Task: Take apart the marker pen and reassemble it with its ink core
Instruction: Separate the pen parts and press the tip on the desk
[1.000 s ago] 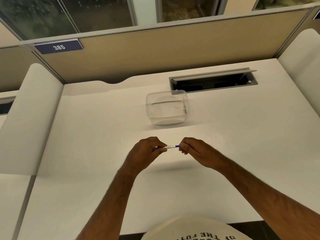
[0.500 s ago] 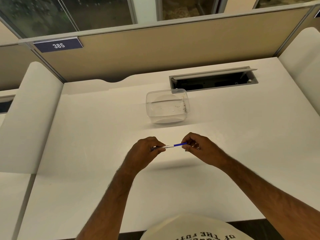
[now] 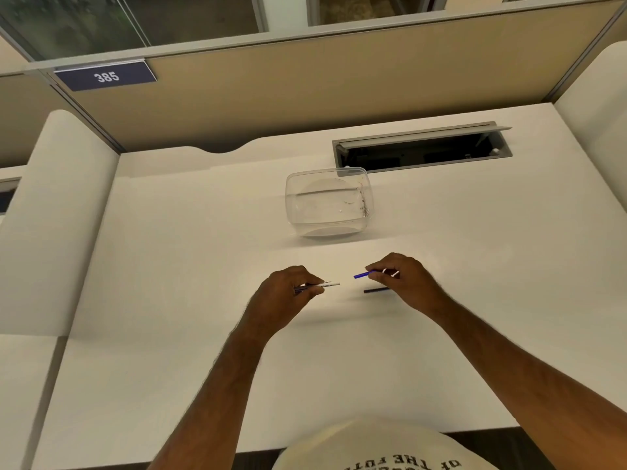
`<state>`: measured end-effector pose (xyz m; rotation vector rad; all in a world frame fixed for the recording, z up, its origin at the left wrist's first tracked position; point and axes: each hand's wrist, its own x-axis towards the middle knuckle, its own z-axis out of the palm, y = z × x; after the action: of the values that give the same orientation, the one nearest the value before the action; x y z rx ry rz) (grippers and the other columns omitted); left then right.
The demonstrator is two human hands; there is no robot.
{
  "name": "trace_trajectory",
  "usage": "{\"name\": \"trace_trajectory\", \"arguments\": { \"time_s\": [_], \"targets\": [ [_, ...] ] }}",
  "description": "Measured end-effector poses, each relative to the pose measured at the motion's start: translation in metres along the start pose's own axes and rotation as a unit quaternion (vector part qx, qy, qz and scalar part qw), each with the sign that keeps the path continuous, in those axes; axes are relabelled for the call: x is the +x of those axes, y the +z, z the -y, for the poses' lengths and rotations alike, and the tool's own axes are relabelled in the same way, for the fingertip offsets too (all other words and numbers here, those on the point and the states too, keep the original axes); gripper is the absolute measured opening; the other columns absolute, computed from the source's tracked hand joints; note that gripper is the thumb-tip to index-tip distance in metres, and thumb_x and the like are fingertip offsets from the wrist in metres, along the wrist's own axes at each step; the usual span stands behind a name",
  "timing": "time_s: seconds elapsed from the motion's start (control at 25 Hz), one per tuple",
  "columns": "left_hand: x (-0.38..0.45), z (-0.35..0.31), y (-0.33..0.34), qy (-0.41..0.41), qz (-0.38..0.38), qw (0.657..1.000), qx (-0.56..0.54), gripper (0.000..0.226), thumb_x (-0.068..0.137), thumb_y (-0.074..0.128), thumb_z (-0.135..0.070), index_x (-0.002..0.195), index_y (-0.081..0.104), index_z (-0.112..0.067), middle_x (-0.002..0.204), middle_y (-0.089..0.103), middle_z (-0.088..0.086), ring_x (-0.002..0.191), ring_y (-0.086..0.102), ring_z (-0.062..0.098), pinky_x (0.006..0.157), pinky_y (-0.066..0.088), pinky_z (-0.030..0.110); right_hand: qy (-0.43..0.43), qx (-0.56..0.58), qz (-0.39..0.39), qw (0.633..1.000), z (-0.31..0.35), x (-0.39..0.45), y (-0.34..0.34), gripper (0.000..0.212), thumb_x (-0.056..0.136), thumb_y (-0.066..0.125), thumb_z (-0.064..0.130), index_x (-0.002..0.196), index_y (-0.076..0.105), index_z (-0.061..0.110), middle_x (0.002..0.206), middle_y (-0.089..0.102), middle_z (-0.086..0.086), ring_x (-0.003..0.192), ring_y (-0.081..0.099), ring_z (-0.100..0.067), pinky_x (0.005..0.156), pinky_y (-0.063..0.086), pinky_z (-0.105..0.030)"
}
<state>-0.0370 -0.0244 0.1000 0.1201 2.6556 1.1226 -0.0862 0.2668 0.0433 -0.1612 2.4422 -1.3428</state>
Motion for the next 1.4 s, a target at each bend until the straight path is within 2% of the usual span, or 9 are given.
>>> {"name": "trace_trajectory", "arguments": {
  "time_s": [0.16,0.36,0.56,0.68,0.8,0.92,1.04,1.2,1.4],
  "targets": [
    [0.008,0.002,0.003,0.000,0.008,1.000,-0.001,0.010,0.093,0.074,-0.034,0.101,0.079,-0.033,0.090,0.069,-0.015,0.085,0.065,0.006,0.075,0.053,0.028,0.028,0.025,-0.027,0.999,-0.014,0.016,0.004,0.018,0.090,0.080,0.015,0.106,0.082,0.019,0.096,0.075,0.009,0.082,0.065,0.002,0.078,0.047,-0.013],
    [0.017,0.004,0.005,-0.004,0.017,1.000,-0.004,0.010,0.093,0.074,-0.034,0.101,0.079,-0.033,0.090,0.068,-0.016,0.084,0.063,0.006,0.074,0.051,0.026,0.076,0.063,-0.034,0.995,-0.024,0.042,0.004,0.016,0.088,0.080,0.009,0.104,0.082,0.012,0.098,0.079,0.000,0.093,0.070,-0.015,0.080,0.049,-0.010],
    [0.023,0.007,0.006,-0.008,0.027,1.000,-0.003,0.010,0.093,0.073,-0.035,0.102,0.078,-0.033,0.092,0.069,-0.016,0.086,0.064,0.007,0.075,0.051,0.024,0.085,0.018,-0.048,0.995,-0.036,0.062,0.007,0.015,0.089,0.078,0.013,0.104,0.082,0.013,0.101,0.079,-0.003,0.096,0.072,-0.021,0.087,0.052,-0.025],
    [0.028,0.010,0.007,-0.014,0.030,0.999,-0.005,0.011,0.093,0.073,-0.035,0.102,0.078,-0.033,0.093,0.069,-0.016,0.086,0.064,0.006,0.075,0.051,0.024,0.095,0.006,-0.037,0.995,-0.040,0.070,0.010,0.015,0.087,0.080,0.010,0.102,0.082,0.012,0.099,0.078,-0.002,0.093,0.071,-0.020,0.081,0.051,-0.019],
    [0.032,0.011,0.009,-0.016,0.032,0.999,-0.005,0.011,0.093,0.073,-0.035,0.103,0.078,-0.033,0.093,0.069,-0.016,0.086,0.064,0.007,0.074,0.050,0.023,0.090,-0.015,-0.030,0.995,-0.041,0.072,0.011,0.016,0.085,0.080,0.007,0.101,0.080,0.011,0.092,0.072,0.005,0.081,0.066,-0.009,0.077,0.046,-0.018],
    [0.033,0.012,0.010,-0.019,0.036,0.999,-0.010,0.011,0.093,0.074,-0.035,0.103,0.078,-0.033,0.092,0.068,-0.016,0.086,0.063,0.008,0.074,0.049,0.023,0.072,-0.047,-0.018,0.996,-0.042,0.073,0.010,0.016,0.083,0.080,0.006,0.097,0.080,0.013,0.086,0.064,0.011,0.075,0.060,-0.004,0.070,0.042,-0.009],
    [0.033,0.011,0.010,-0.015,0.038,0.999,-0.008,0.011,0.093,0.074,-0.035,0.103,0.078,-0.033,0.091,0.068,-0.015,0.085,0.064,0.008,0.074,0.051,0.026,0.067,-0.059,-0.014,0.996,-0.042,0.073,0.008,0.014,0.083,0.081,0.008,0.095,0.080,0.015,0.089,0.066,0.003,0.075,0.059,-0.005,0.071,0.042,-0.012],
    [0.031,0.010,0.009,-0.017,0.035,0.999,-0.001,0.011,0.093,0.074,-0.035,0.102,0.078,-0.033,0.090,0.068,-0.017,0.085,0.063,0.008,0.073,0.049,0.023,0.072,-0.064,-0.010,0.995,-0.039,0.074,0.008,0.015,0.082,0.082,0.010,0.096,0.081,0.013,0.094,0.069,0.000,0.076,0.060,-0.005,0.069,0.042,-0.009],
    [0.024,0.009,0.009,-0.018,0.026,0.999,-0.006,0.010,0.092,0.074,-0.035,0.101,0.079,-0.034,0.091,0.068,-0.015,0.085,0.063,0.009,0.074,0.050,0.026,0.079,-0.029,-0.021,0.996,-0.039,0.069,0.006,0.019,0.080,0.084,0.006,0.096,0.078,0.014,0.093,0.069,-0.001,0.074,0.059,-0.005,0.066,0.044,-0.004]
  ]
}}
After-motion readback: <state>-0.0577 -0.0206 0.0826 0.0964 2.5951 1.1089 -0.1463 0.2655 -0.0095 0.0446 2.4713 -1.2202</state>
